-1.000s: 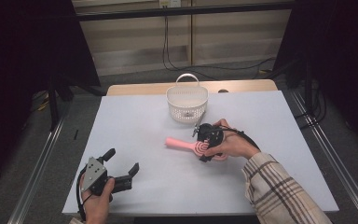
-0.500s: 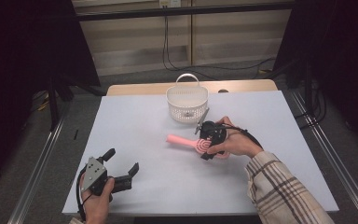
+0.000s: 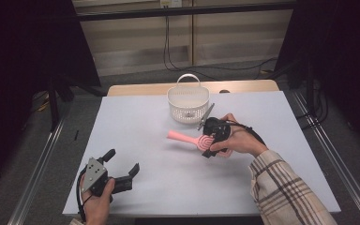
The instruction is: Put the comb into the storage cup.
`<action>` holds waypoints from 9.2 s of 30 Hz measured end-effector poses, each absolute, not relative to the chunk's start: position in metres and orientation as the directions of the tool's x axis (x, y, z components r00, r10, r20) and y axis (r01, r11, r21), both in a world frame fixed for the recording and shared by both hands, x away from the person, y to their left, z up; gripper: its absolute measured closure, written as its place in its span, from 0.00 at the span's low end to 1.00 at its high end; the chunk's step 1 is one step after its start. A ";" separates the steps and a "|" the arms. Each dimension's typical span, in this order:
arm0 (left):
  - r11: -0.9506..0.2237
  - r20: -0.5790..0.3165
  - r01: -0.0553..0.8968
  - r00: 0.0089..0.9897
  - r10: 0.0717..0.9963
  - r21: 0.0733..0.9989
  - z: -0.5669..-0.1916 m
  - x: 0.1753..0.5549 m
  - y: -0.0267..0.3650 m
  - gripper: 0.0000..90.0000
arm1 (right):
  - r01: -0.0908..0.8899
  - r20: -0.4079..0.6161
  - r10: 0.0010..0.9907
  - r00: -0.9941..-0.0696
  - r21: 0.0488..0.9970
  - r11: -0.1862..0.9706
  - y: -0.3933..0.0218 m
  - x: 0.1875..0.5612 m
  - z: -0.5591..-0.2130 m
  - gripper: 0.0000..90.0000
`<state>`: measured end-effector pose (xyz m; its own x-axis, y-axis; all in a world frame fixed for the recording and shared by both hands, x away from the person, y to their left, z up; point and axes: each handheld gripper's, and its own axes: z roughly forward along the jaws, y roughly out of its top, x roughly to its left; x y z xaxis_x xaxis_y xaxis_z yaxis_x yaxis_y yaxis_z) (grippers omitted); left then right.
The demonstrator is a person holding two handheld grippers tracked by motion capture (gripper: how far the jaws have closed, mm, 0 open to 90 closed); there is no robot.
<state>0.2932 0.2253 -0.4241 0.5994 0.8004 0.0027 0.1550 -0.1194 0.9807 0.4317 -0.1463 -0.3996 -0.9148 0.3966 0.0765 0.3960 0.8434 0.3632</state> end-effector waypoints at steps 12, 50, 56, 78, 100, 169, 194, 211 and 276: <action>-0.111 -0.011 0.168 0.595 0.803 0.980 -0.425 0.295 0.225 0.02 | 0.443 0.114 0.433 -0.894 0.369 0.817 -0.147 0.440 -0.378 0.22; -0.168 -0.006 0.180 0.699 0.715 0.969 -0.417 0.304 0.204 0.07 | 0.402 0.057 0.416 -0.908 0.403 0.822 -0.189 0.396 -0.349 0.22; -0.175 -0.030 0.206 0.725 0.688 0.963 -0.415 0.308 0.200 0.08 | 0.416 0.066 0.429 -0.901 0.416 0.809 -0.202 0.390 -0.350 0.22; -0.365 0.122 0.102 0.831 0.542 0.925 -0.408 0.309 0.165 0.04 | 0.359 0.068 0.364 -0.929 0.409 0.839 -0.198 0.357 -0.357 0.22; -0.521 0.308 -0.028 0.833 0.460 0.853 -0.404 0.321 0.127 0.04 | 0.347 0.074 0.351 -0.933 0.433 0.832 -0.185 0.362 -0.362 0.22; -0.882 0.886 -0.341 0.436 0.159 0.326 -0.420 0.304 0.065 0.24 | 0.323 0.066 0.323 -0.944 0.372 0.870 -0.130 0.367 -0.361 0.22; -0.906 0.932 -0.370 0.355 0.069 0.208 -0.434 0.291 0.046 0.56 | 0.343 0.101 0.330 -0.939 0.358 0.868 -0.119 0.371 -0.367 0.22; -0.918 0.943 -0.372 0.333 0.002 0.134 -0.436 0.290 0.038 0.81 | 0.342 0.111 0.324 -0.939 0.373 0.862 -0.114 0.373 -0.365 0.22; -0.907 0.898 -0.321 0.422 0.121 0.273 -0.430 0.298 0.043 0.90 | 0.333 0.120 0.313 -0.942 0.437 0.836 -0.132 0.369 -0.355 0.07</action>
<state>0.2976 0.0431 -0.4301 0.4223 0.1210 0.8983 -0.3207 -0.9070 0.2730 0.3692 -0.1324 -0.3549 -0.9422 0.3126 0.1203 0.3331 0.8358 0.4366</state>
